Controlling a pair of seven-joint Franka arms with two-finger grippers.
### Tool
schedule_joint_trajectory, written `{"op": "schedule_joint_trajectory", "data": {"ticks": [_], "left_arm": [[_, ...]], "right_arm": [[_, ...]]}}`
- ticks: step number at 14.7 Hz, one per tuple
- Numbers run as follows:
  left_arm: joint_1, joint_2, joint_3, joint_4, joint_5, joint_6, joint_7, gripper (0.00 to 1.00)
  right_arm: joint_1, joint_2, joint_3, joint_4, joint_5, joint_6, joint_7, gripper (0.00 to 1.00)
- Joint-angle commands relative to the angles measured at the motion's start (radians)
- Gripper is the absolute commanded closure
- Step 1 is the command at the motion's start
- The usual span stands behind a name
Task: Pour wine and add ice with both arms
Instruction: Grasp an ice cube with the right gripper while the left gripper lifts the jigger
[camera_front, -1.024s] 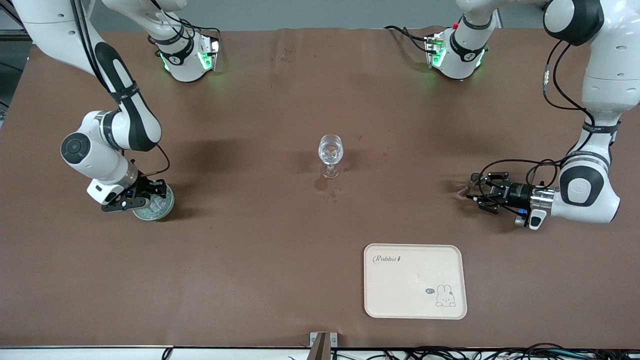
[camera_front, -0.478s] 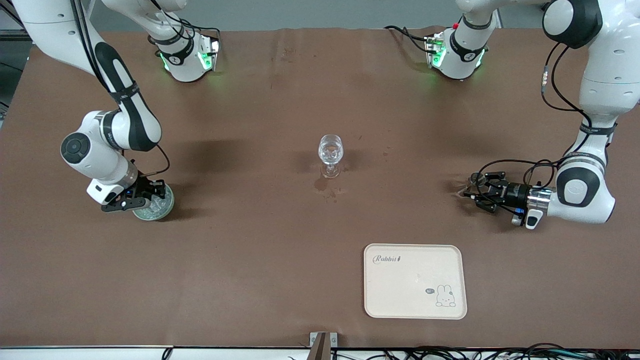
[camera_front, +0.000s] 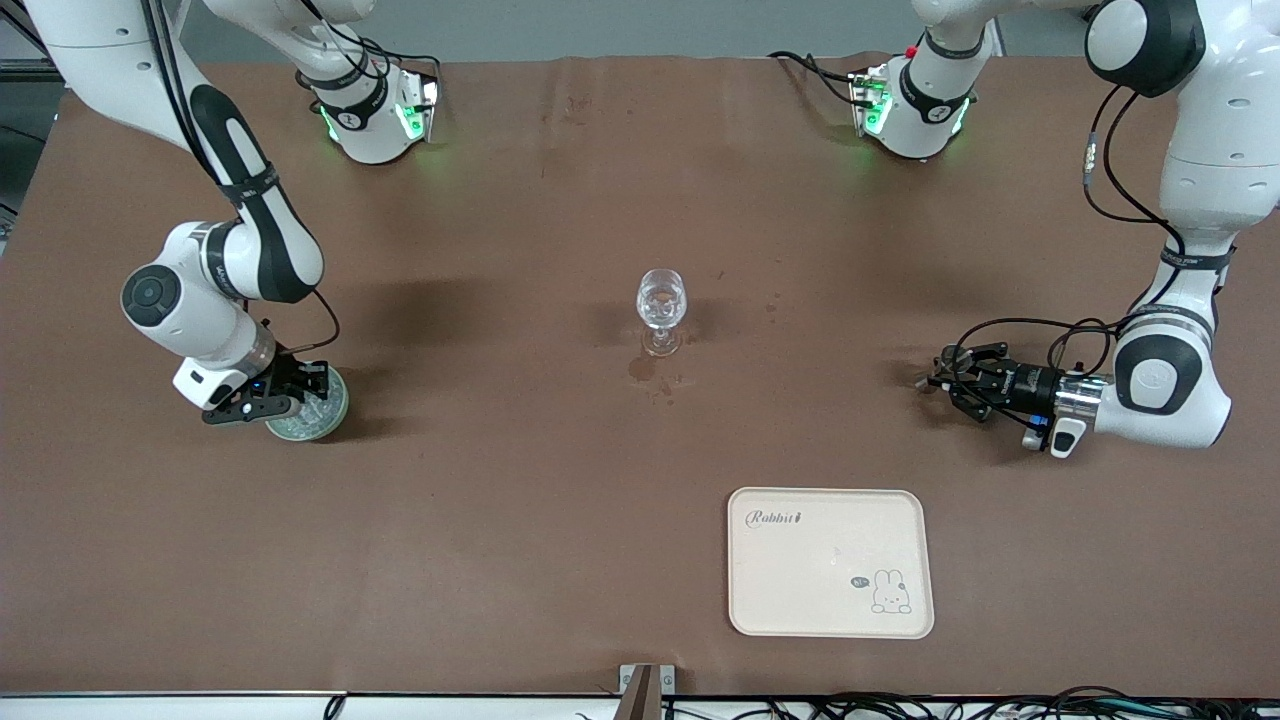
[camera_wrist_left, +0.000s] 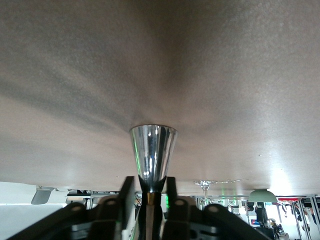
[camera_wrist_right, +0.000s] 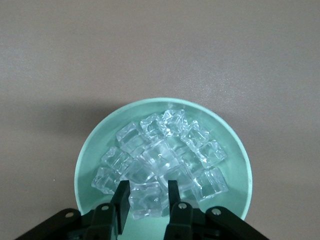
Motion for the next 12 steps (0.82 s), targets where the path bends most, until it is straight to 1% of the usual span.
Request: {"op": "schedule_joint_trajectory", "data": {"ticks": [1,5,6,7,9,11,12], "left_arm": [[0.007,-0.006,-0.001,0.004,-0.019,-0.017,-0.004,0.86],[0.008,-0.012,-0.011,0.007,-0.034,-0.017,-0.002,0.97],[0.007,-0.013,-0.011,0.008,-0.054,-0.018,-0.004,0.99],[0.002,-0.016,-0.015,0.017,-0.067,-0.018,-0.013,0.99],[-0.011,-0.029,-0.052,0.039,-0.094,-0.028,-0.048,0.99],[-0.015,-0.061,-0.099,0.045,-0.11,-0.022,-0.103,1.0],[-0.015,-0.064,-0.118,0.045,-0.134,-0.018,-0.155,1.0]], "right_arm": [[0.005,-0.002,-0.002,-0.014,-0.002,0.018,-0.006,0.62],[0.005,-0.002,-0.002,-0.014,-0.002,0.017,-0.008,0.62],[0.005,-0.002,-0.002,-0.014,-0.002,0.017,-0.008,0.64],[0.005,-0.002,-0.002,-0.014,-0.002,0.017,-0.008,0.7],[0.003,-0.002,-0.002,-0.013,-0.002,0.015,-0.006,0.99],[0.004,-0.004,0.001,0.007,-0.002,-0.001,0.0,1.0],[0.0,-0.008,0.02,0.021,-0.001,-0.026,0.006,1.0]]}}
